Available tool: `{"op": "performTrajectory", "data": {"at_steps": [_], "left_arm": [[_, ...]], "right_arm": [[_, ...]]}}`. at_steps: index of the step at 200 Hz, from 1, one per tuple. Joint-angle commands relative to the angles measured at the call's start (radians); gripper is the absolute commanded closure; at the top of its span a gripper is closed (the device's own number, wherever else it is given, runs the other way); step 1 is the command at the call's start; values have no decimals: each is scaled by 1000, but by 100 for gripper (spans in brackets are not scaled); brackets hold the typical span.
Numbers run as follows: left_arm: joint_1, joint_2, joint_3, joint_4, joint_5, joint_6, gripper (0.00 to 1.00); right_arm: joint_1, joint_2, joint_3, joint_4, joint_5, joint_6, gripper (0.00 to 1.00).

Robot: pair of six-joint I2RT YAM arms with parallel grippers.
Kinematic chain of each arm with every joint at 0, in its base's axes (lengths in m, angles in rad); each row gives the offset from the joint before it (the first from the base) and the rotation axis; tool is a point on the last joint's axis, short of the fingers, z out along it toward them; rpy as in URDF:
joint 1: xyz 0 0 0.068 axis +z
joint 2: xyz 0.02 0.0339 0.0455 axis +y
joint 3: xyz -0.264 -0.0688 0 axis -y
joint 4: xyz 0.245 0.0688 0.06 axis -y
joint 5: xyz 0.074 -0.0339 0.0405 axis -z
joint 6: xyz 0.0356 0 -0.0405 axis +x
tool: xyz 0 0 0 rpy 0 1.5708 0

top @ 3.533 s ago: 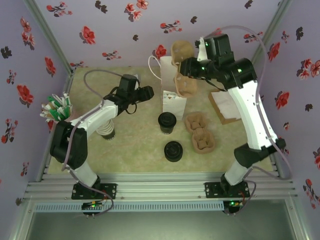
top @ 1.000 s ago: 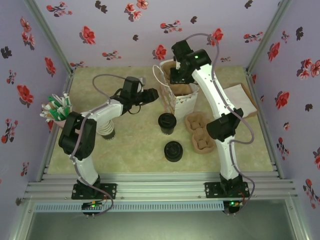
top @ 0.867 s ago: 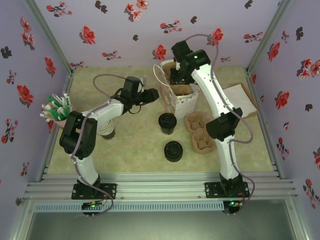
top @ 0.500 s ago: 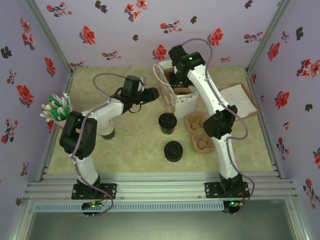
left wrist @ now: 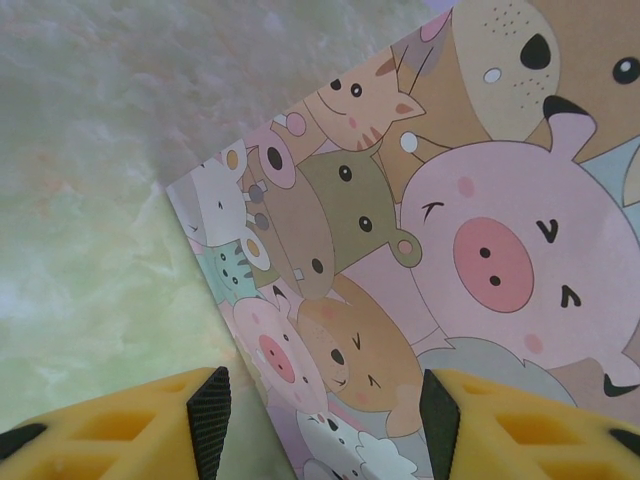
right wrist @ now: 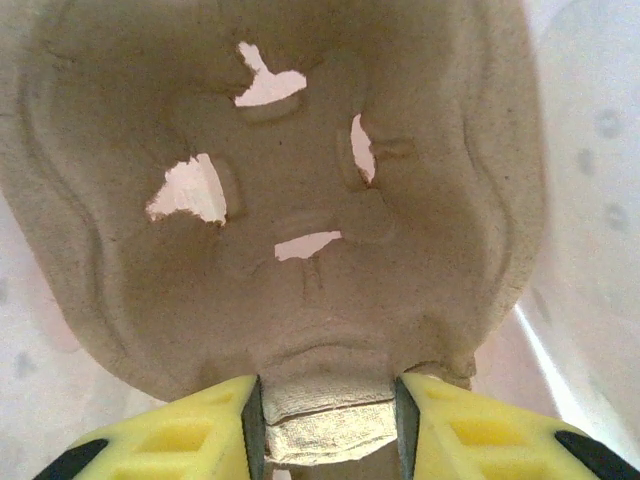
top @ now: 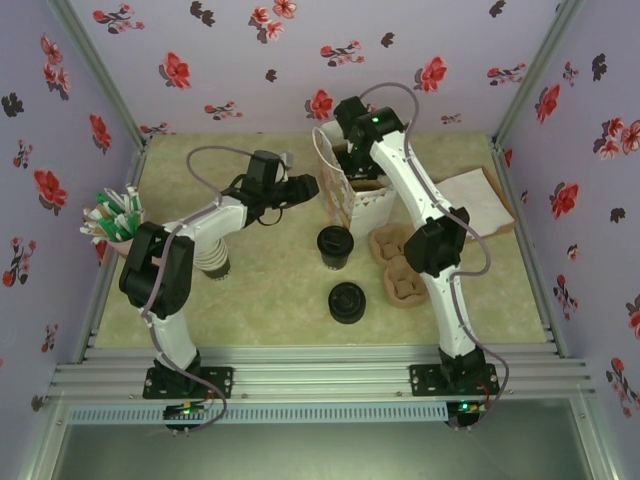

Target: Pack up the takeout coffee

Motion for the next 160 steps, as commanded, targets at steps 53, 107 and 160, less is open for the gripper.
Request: {"op": "performTrajectory", "data": {"at_steps": [53, 107, 160], "left_arm": [[-14, 43, 48, -9, 13, 19, 44], [-14, 25, 42, -13, 14, 25, 44], [-14, -50, 31, -34, 12, 35, 43]], "right_arm": [[10, 71, -10, -43, 15, -51, 57], [10, 96, -2, -44, 3, -46, 50], [10, -6, 73, -48, -16, -19, 37]]}}
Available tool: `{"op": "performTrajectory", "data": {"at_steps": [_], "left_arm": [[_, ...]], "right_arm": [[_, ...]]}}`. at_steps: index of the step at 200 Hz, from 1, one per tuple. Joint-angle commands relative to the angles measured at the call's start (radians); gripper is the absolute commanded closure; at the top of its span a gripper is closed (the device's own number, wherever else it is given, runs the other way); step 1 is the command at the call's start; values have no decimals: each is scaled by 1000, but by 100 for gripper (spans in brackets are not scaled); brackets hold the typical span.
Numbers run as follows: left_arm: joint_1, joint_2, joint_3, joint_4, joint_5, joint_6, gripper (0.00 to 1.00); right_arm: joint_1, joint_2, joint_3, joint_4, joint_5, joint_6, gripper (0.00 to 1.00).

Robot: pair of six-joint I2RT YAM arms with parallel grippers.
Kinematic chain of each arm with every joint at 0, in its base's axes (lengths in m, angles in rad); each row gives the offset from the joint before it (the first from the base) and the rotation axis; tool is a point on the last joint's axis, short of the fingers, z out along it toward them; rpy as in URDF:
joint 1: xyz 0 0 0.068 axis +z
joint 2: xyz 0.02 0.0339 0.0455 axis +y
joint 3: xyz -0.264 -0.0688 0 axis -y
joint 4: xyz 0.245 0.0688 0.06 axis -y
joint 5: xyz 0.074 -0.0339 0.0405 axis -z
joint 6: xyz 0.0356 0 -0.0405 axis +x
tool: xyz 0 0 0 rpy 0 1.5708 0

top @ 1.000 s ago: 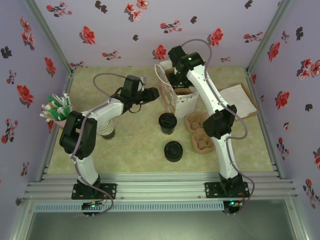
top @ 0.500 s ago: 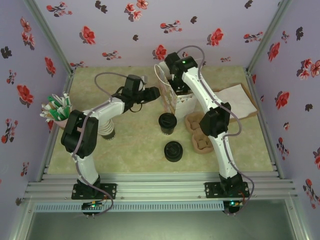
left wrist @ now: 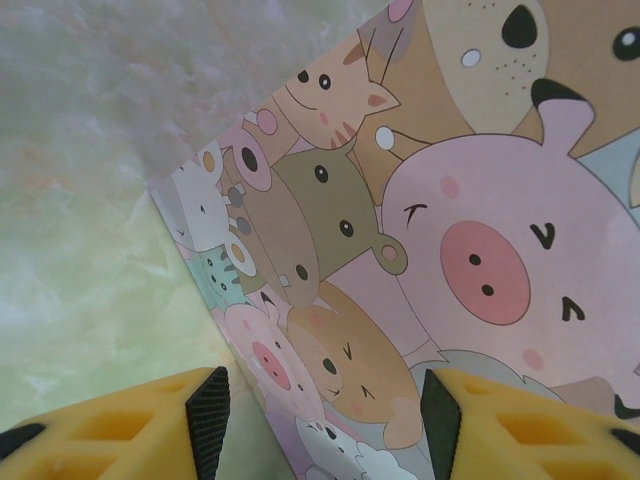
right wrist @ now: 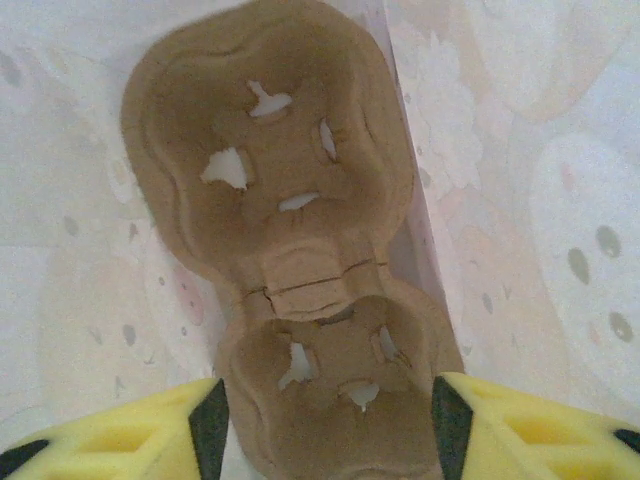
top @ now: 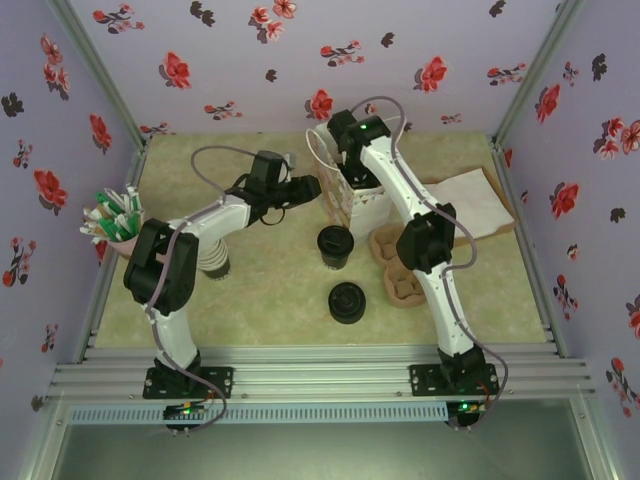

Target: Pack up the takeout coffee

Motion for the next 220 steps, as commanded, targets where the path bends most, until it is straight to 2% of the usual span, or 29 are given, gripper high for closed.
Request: {"op": "performTrajectory", "data": {"at_steps": [1, 27, 89, 133, 162, 220], "left_arm": [[-6, -78, 10, -27, 10, 30, 43], [-6, -120, -7, -34, 9, 30, 41], [-7, -231, -53, -62, -3, 36, 37], [-14, -321, -73, -107, -27, 53, 34], [-23, -400, -94, -145, -43, 66, 32], [-65, -579, -180, -232, -67, 98, 28]], "right_arm": [[5, -96, 57, -25, -12, 15, 36], [5, -165, 58, -17, -20, 29, 27], [5, -351, 47, -7, -27, 51, 13], [8, -538, -98, 74, -41, 69, 9], [24, -697, -276, 145, -47, 77, 9], [45, -1135, -885, 395, -93, 122, 10]]}}
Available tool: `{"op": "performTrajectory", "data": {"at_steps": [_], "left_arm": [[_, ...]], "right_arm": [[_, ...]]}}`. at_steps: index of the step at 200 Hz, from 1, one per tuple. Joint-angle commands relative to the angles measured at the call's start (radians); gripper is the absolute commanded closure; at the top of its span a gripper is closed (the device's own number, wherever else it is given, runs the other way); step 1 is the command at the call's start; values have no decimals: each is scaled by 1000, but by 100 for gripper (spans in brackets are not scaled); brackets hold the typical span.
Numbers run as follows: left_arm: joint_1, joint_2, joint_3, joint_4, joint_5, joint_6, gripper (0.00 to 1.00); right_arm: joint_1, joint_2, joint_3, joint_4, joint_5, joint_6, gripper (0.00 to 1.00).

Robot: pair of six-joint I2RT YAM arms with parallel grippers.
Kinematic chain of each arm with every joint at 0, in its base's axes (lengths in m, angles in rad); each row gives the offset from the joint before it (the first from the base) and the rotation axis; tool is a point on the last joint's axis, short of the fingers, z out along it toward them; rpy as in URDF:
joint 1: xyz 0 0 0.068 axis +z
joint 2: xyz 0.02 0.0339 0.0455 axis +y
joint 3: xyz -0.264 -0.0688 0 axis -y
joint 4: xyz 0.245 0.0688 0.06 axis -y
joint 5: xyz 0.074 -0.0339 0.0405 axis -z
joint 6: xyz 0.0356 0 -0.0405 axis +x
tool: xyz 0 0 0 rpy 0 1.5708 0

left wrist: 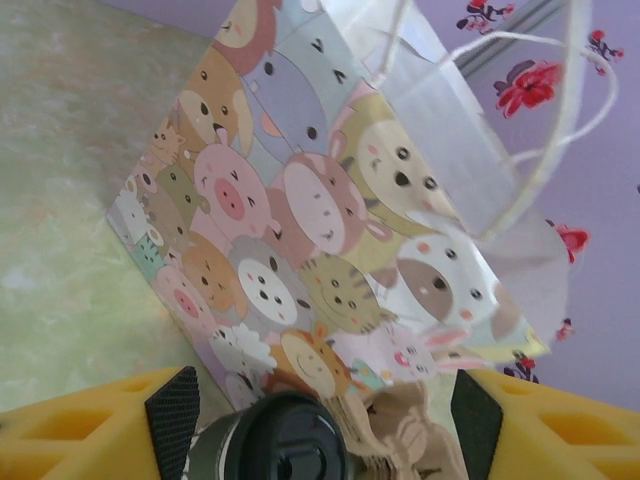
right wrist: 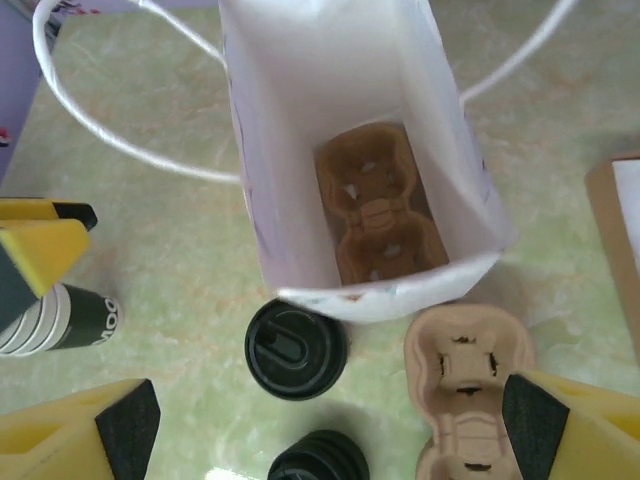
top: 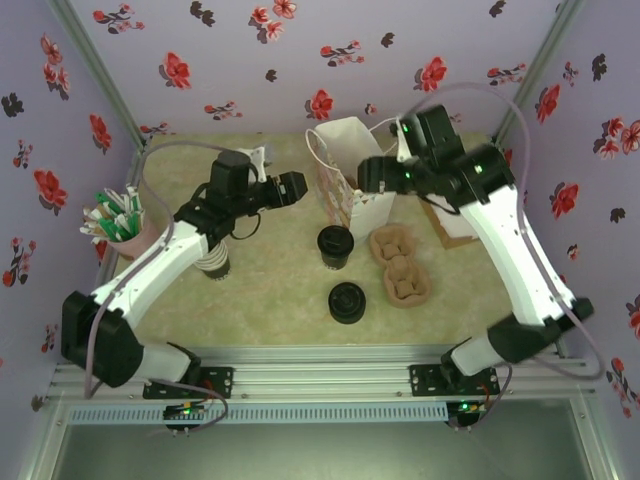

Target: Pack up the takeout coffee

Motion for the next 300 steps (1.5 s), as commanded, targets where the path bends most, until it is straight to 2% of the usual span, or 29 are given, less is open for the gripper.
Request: {"op": "performTrajectory", "data": {"at_steps": [1, 43, 70, 98, 142, 164, 238, 300], "left_arm": [[-24, -73, -40, -60, -20, 38, 28], [-60, -160, -120, -78, -23, 43, 21], [-61, -179, -169, -87, -30, 50, 19], [-62, -183, -207, -89, -32, 52, 16], [-60, -177, -233, -84, -54, 66, 12], [-61, -166, -232, -82, -54, 69, 11], [-61, -151, -222, -80, -53, 75, 10], [-61, -153, -223, -78, -50, 81, 10]], "right_arm": [[4, -148, -185, 137, -35, 41, 11], [13, -371, -574, 286, -115, 68, 12], [13, -452, -765, 339, -57, 92, 13], [13, -448, -864, 315, 36, 106, 15], [33, -379, -923, 267, 221, 120, 14], [41, -327, -927, 260, 274, 123, 2], [64, -140, -939, 331, 293, 107, 1], [82, -58, -941, 339, 322, 117, 1]]}}
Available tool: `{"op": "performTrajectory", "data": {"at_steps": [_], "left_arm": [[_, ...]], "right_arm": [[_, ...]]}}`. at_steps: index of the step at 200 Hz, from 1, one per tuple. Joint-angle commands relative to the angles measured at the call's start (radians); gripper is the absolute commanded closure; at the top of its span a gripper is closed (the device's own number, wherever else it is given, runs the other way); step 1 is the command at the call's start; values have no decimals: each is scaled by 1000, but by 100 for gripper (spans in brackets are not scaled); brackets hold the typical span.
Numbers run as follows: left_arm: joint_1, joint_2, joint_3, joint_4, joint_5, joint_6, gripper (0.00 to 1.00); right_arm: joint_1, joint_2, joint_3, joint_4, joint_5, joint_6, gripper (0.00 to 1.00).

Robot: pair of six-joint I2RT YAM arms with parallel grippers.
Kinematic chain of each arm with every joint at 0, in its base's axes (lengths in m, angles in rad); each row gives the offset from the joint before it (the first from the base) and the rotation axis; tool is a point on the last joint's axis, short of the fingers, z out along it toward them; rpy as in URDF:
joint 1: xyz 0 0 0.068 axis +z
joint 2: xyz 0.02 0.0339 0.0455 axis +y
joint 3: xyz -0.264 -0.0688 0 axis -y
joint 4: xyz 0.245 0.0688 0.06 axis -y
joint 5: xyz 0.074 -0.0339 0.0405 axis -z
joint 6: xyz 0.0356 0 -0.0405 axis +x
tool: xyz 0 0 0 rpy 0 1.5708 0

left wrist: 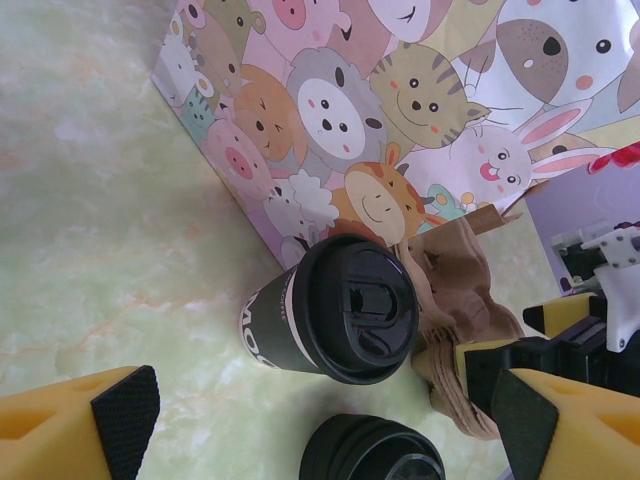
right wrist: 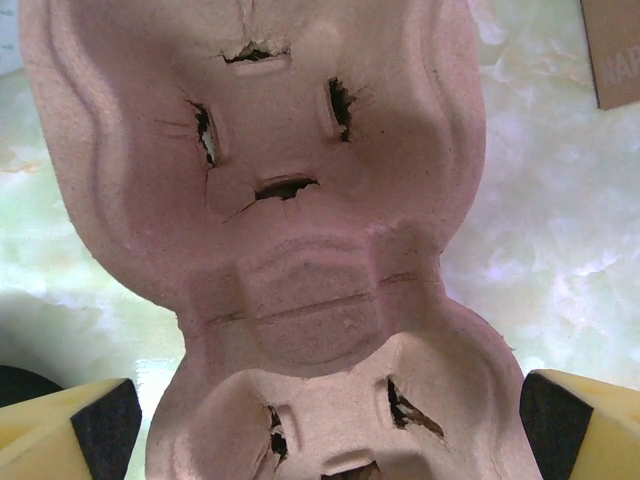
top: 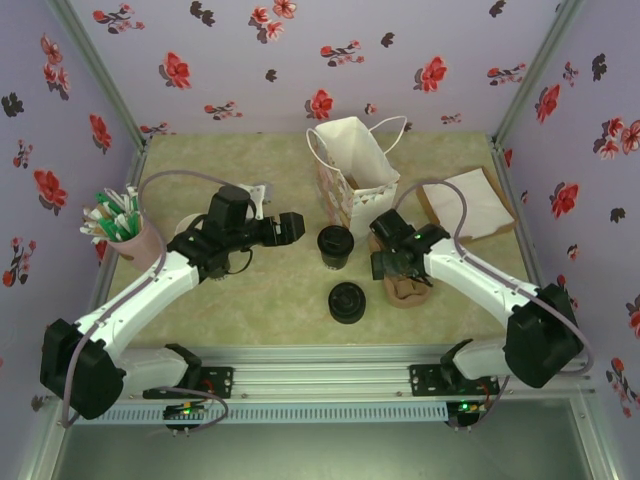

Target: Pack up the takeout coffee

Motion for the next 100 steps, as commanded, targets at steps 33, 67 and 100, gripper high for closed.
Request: {"op": "performTrajectory", "data": {"at_steps": [33, 67, 100], "left_arm": [[-3, 1, 1, 9, -11, 27, 10], [-3, -1, 4, 8, -7, 27, 10], [-4, -5, 6, 10, -2, 25, 10]], "right_arm": [[10, 53, -7, -30, 115, 42, 1], [8, 68, 12, -97, 200, 99, 1], [-49, 68, 7, -126, 216, 147, 1]]}}
